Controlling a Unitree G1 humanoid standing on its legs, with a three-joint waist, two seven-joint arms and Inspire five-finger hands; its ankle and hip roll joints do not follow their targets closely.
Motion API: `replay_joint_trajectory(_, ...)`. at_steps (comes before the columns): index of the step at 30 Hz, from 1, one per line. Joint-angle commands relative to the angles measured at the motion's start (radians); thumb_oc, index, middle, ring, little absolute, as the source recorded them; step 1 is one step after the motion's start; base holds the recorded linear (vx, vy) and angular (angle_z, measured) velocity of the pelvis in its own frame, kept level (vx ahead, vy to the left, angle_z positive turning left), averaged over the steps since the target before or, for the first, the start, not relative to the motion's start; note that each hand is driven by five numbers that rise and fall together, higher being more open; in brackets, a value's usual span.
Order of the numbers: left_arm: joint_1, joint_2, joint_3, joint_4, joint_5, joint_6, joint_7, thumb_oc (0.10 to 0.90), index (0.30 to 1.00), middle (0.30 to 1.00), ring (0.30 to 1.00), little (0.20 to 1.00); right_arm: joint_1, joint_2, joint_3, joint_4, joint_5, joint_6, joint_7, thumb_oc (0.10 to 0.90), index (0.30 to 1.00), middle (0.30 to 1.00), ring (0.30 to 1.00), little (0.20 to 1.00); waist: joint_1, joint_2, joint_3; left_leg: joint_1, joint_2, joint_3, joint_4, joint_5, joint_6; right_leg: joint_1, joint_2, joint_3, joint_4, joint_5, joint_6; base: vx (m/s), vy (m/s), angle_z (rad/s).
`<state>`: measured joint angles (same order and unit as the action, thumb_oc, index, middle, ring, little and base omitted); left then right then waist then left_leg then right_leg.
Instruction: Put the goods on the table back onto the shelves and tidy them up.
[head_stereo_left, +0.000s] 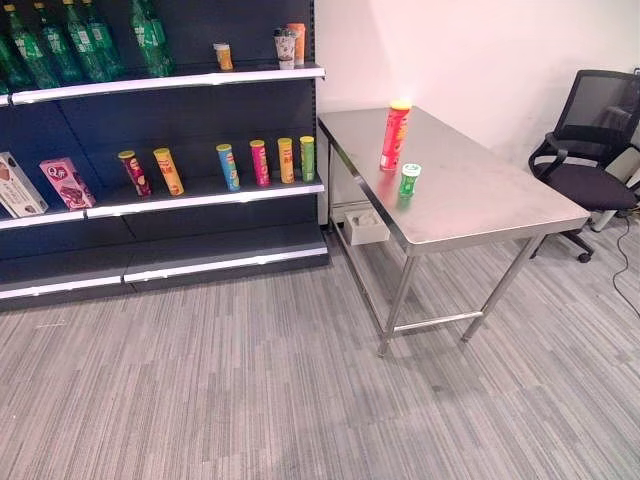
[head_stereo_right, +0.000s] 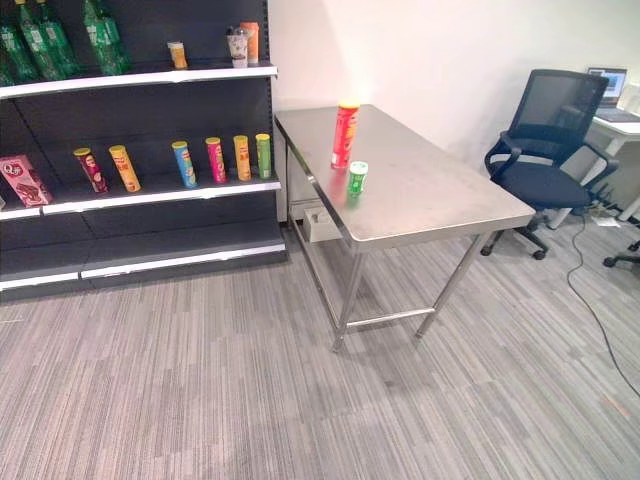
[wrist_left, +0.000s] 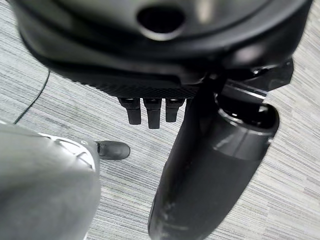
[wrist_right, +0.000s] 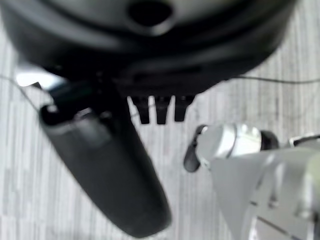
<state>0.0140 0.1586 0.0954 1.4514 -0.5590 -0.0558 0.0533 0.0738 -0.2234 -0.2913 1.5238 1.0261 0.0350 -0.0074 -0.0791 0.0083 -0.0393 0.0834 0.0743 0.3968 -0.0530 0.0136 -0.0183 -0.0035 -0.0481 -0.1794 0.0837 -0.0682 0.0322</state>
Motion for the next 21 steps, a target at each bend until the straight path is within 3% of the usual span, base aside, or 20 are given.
replay_joint_trajectory(1, -0.043, 0.02, 0.017, 0.003, 0.002, -0.028, -0.006, 0.8, 0.9, 0.9, 0.9, 0.9, -0.077, 0.031, -0.021, 0.114, -0.021, -0.018, -0.004, 0.8, 0.9, 0.9, 0.9, 0.9, 0.002, -0.043, 0.008, 0.057, 0.062, -0.066, -0.034, -0.039, -0.082, 0.054, -0.103, 0.016, -0.167, 0.151, 0.144, -0.01, -0.012, 0.07)
replay_joint_trajectory(11, -0.049, 0.006, -0.065, -0.014, 0.029, -0.023, -0.055, 0.8, 0.9, 0.9, 0.9, 0.9, -0.086, 0.027, 0.02, 0.111, -0.069, -0.022, 0.006, 0.8, 0.9, 0.9, 0.9, 0.9, 0.0, -0.036, 0.017, 0.058, 0.069, -0.07, -0.034, -0.035, -0.083, 0.057, -0.097, 0.013, -0.165, 0.146, 0.139, 0.0, -0.005, 0.02)
replay_joint_trajectory(21, -0.053, 0.017, -0.063, -0.038, 0.018, -0.046, -0.039, 0.8, 0.9, 0.9, 0.9, 0.9, -0.071, 0.03, 0.03, 0.108, -0.085, -0.035, 0.002, 0.8, 0.9, 0.9, 0.9, 0.9, -0.001, -0.049, 0.023, 0.065, 0.089, -0.067, -0.034, -0.027, -0.095, 0.065, -0.077, 0.017, -0.164, 0.131, 0.129, 0.01, -0.046, -0.01)
